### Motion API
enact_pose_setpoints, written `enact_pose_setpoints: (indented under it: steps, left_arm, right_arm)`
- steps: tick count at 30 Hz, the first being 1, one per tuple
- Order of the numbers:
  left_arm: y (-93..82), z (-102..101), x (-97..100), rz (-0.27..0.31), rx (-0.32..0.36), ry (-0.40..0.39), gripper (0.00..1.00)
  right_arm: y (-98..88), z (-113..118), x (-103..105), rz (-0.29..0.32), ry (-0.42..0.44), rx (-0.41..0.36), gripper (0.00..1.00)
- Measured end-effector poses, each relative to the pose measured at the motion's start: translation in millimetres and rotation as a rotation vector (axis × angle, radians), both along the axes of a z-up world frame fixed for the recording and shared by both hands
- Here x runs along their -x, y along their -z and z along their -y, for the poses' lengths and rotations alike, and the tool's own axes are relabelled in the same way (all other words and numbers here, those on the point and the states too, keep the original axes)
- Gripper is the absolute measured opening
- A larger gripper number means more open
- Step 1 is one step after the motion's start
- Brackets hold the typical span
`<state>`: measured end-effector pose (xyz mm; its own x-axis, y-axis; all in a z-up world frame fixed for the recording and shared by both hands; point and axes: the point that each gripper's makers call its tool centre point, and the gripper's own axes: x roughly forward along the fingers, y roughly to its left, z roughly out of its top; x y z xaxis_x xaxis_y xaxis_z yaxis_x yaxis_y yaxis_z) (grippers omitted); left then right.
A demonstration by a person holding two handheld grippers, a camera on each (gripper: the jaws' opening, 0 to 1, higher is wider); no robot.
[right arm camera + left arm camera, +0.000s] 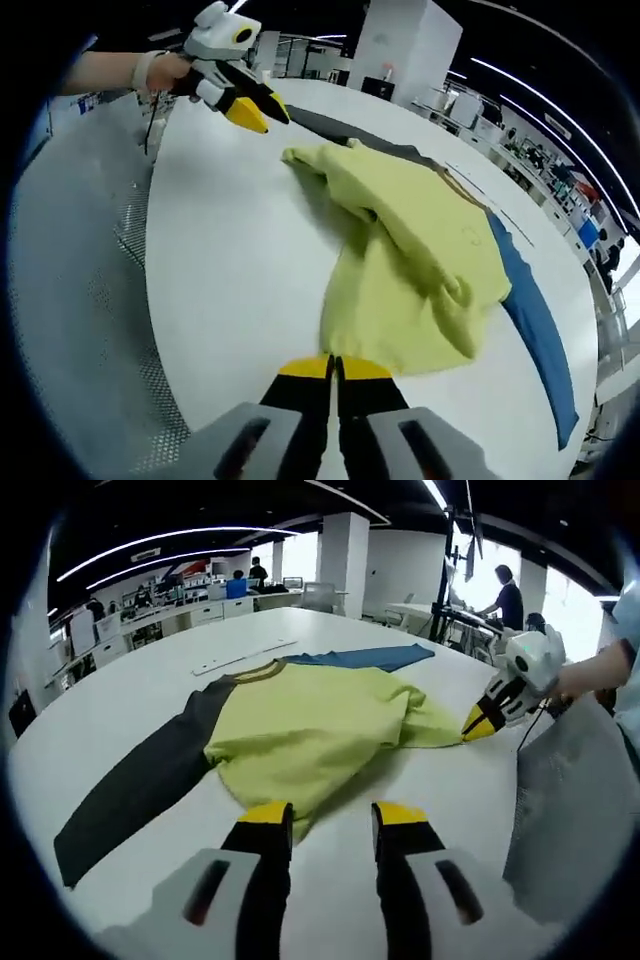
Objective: Fold the garment on the visible template until the final outline fits inside the template.
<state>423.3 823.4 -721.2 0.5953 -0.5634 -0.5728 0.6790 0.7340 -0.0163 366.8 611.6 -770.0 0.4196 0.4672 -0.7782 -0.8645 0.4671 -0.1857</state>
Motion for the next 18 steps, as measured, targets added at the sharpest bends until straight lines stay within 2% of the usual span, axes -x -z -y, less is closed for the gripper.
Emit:
enact_pose_setpoints:
  steps: [2, 4, 6, 8, 9, 11, 13, 14, 17, 18]
  left_arm:
    - [6.8, 7.4, -8.3, 0.024, -0.05, 0.024, 0.27]
    - [11.8, 13.4, -16.8, 0.029, -0.065, 0.007, 0.25]
    - [15.6, 16.4, -26.2, 0.012, -0.037, -0.028, 0.21]
    - [20.0, 16.6, -31.9, 0.007, -0.05, -0.029, 0.11]
    - [20.8, 17.1, -33.0, 0.001, -0.052, -0.025, 0.0]
    - [21.7, 16.3, -37.9, -0.015, -0.051, -0.026, 0.0]
    - [13.3, 18.8, -42.3, -0.02, -0.012, -0.014, 0.0]
    - [8.3, 18.7, -43.2, -0.017, -0.029, 0.002, 0.0]
    - [3.5, 18.8, -41.2, 0.044, -0.095, 0.094, 0.0]
    - [3.8, 20.2, -35.5, 0.05, -0.109, 0.121, 0.12]
  right_arm:
    - [-4.0, 0.2, 0.8, -0.001, 0.011, -0.016, 0.0]
    - [-6.6, 1.6, 1.1, 0.004, 0.016, -0.022, 0.0]
    - [-7.5, 3.9, -0.3, 0.006, 0.033, -0.034, 0.0]
    - [-8.5, 5.9, -1.3, 0.002, 0.06, -0.056, 0.0]
    - [-8.8, 6.8, -1.6, 0.002, 0.067, -0.063, 0.0]
    - [-9.8, 8.0, -1.9, 0.0, 0.08, -0.071, 0.0]
    - [-11.4, 9.8, -3.2, 0.002, 0.096, -0.083, 0.0]
    - [-12.1, 10.6, -3.8, 0.0, 0.106, -0.092, 0.0]
    - [-13.1, 10.3, -4.2, -0.008, 0.127, -0.115, 0.0]
    - [-13.0, 10.3, -3.9, -0.009, 0.131, -0.117, 0.0]
